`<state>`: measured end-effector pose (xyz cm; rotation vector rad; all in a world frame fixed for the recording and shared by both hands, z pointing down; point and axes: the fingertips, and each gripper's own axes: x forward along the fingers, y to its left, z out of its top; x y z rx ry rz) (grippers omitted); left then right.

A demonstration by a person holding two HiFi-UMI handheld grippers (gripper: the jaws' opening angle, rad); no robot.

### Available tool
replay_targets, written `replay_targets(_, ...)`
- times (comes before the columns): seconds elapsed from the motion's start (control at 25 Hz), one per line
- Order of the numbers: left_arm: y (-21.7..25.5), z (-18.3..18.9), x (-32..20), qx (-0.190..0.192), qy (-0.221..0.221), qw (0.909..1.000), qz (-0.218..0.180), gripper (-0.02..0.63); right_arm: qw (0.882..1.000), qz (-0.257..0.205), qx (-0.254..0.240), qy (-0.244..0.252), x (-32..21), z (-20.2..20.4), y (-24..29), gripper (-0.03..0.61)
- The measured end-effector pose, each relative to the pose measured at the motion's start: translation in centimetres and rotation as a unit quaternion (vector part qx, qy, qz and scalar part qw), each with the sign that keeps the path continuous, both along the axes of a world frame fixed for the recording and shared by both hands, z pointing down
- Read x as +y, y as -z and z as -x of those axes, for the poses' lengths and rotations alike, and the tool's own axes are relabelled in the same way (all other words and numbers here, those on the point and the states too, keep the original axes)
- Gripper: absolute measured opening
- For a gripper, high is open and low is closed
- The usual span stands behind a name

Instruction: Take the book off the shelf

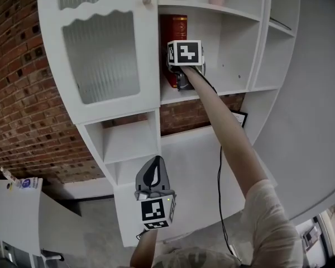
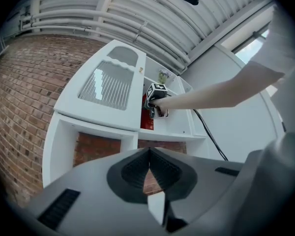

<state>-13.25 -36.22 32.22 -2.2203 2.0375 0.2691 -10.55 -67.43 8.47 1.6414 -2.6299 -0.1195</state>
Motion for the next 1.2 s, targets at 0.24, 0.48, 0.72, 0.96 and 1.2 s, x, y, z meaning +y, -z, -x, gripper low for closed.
replay_targets(0.24, -0.5, 3.4, -0.7, 0.017, 0.031, 0.9994, 0.004, 0.012, 0.999, 0.031, -0.015, -0.024, -3.1, 0.8, -1.0, 0.359)
replay_targets(0.48, -0.2, 4.6, -1.5, 0.015, 0.043, 0.999, 0.001, 0.012, 0.999, 0.029, -0.031, -0.02, -3.6, 0.9, -1.4, 0.295)
replay_targets(0.72, 0.0, 4.2, -2.1, 0.014, 0.044, 0.9989, -0.003, 0.014, 0.999, 0.023, -0.03, -0.033, -3.6, 0.8, -1.2, 0.247)
replay_targets(0.96, 0.0, 4.0, -1.8, 0.018, 0.049, 0.9986, 0.0, 0.014, 0.999, 0.028, -0.029, -0.034, -3.2, 0.6, -1.3, 0.245)
replay_targets(1.2, 1.9, 2.9, -1.3, 0.01, 0.033, 0.9993, -0.013, 0.012, 0.996, 0.054, -0.064, -0.024, -0.3, -2.5, -1.2, 0.245)
